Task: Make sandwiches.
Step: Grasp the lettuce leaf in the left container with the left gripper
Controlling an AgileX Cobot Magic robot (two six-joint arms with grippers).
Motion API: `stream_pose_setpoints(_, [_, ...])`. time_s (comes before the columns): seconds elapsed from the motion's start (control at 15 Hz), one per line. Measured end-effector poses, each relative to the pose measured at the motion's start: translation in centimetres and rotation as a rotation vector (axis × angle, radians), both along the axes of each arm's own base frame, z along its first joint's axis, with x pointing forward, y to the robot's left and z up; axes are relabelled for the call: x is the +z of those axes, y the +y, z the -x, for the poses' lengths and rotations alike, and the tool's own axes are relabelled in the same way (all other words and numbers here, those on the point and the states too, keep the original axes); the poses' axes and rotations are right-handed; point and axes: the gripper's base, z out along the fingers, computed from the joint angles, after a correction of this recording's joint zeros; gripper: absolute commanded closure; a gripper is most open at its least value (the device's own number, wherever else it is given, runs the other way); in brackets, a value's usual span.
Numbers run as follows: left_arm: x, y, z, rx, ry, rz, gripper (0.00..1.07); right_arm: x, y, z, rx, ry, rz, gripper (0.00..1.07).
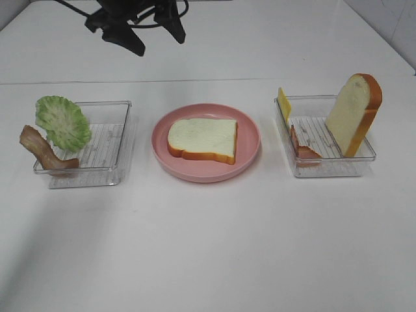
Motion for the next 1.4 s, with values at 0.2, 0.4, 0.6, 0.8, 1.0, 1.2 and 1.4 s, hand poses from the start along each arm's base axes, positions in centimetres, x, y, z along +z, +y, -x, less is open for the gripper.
stream_pose_setpoints(0.2, [3.6, 1.8, 0.8, 0.061, -0.115, -0.141, 0.3, 0.0, 0.0, 0.0, 0.0, 0.0, 0.0, 0.24])
stream_pose_setpoints(0.4, [7.7, 4.6, 2.2, 0.155, -0.218, -0.246, 0.3, 0.0, 0.0, 0.0, 0.0, 0.0, 0.0, 0.24])
stream_pose_setpoints(0.6, [7.2, 7.5, 2.6, 0.207, -0.161, -0.272, 0.31, 0.0, 0.0, 0.0, 0.0, 0.0, 0.0, 0.24])
stream_pose_setpoints(0.8, [5.1, 11.0, 3.5, 0.263, -0.045, -0.313, 0.31, 0.0, 0.0, 0.0, 0.0, 0.0, 0.0, 0.24])
stream_pose_setpoints(1.0, [2.1, 14.4, 3.9, 0.318, 0.077, -0.343, 0.31, 0.0, 0.0, 0.0, 0.0, 0.0, 0.0, 0.24])
stream_pose_setpoints(1.2, [-1.3, 16.0, 3.3, 0.325, 0.167, -0.37, 0.31, 0.0, 0.0, 0.0, 0.0, 0.0, 0.0, 0.24])
stream_pose_setpoints(1.4, [-4.6, 16.0, 2.4, 0.303, 0.235, -0.386, 0.31, 0.0, 0.0, 0.0, 0.0, 0.0, 0.0, 0.24])
